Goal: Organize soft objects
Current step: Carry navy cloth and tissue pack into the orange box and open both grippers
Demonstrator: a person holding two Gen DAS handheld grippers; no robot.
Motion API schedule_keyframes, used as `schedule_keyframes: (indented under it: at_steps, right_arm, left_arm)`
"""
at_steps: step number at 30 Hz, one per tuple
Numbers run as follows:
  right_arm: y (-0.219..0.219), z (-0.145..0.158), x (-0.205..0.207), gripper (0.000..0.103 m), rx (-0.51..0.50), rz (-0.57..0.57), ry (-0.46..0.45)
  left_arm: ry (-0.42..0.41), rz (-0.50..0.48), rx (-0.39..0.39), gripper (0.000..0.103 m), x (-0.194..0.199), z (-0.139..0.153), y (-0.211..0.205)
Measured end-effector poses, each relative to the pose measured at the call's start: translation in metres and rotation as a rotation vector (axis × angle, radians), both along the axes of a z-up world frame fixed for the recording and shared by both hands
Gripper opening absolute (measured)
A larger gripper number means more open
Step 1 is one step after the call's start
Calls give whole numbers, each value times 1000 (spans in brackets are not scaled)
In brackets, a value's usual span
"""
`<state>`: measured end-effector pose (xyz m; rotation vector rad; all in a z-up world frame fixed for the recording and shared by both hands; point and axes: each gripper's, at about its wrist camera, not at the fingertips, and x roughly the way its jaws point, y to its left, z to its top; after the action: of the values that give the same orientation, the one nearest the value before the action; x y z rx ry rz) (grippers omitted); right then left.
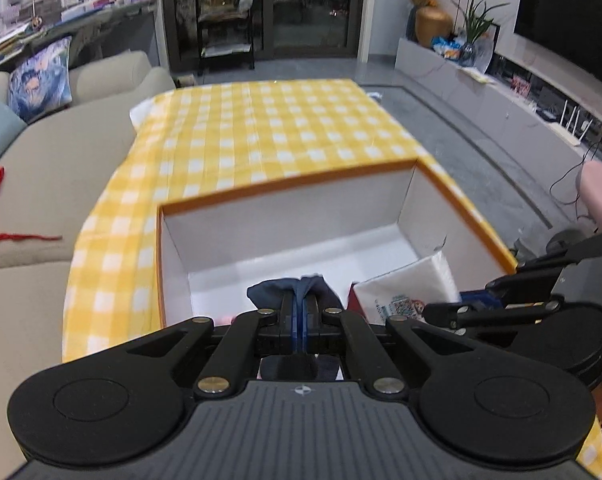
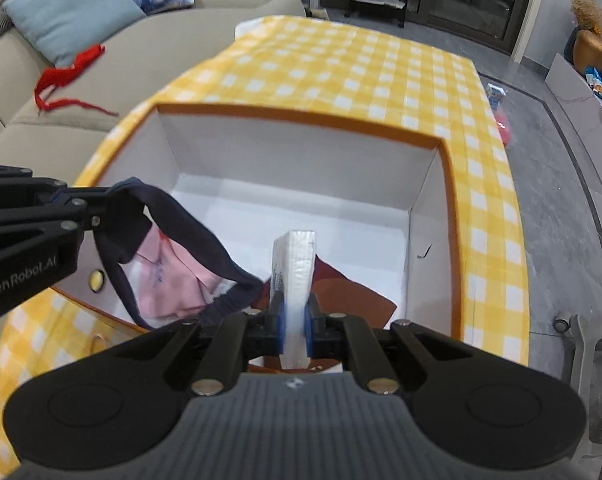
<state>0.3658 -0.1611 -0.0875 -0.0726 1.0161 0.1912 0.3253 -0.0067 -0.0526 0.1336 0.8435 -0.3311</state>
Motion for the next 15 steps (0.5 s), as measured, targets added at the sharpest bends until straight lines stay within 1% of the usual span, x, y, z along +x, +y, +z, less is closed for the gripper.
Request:
schedule_keyframes:
  at_steps: [5, 7, 9, 10, 11, 12, 13, 14, 15]
  right_arm:
    - [0, -18, 7, 9, -14, -3, 32]
    - [-1, -20, 7, 15, -15, -5, 28]
    - [0, -21, 7, 17, -23, -4, 26]
    - [0, -21, 7, 22, -26, -6, 24]
    - [0, -20, 6, 25, -30, -8, 24]
    - [-1, -19, 5, 34, -32, -11, 22]
    - [-1, -17, 3, 39, -31, -14, 18]
    - [-2, -16, 2, 40, -31, -15, 13]
    - [-2, -14, 1, 42, -30, -14, 10]
  left_arm:
    - [45, 9, 12, 2, 1, -15, 0]
    - [58, 13, 22, 3, 4, -19, -3]
    - [64, 27, 32, 9, 2, -22, -2]
    - [62, 35, 34, 15, 2, -22, -2]
    - [61, 41, 34, 25, 1, -21, -1]
    - [58, 45, 30, 35, -1, -20, 0]
    - [54, 49, 27, 38, -3, -19, 1]
    - [52, 52, 28, 43, -2, -18, 1]
    - [50, 54, 30, 45, -3, -17, 1]
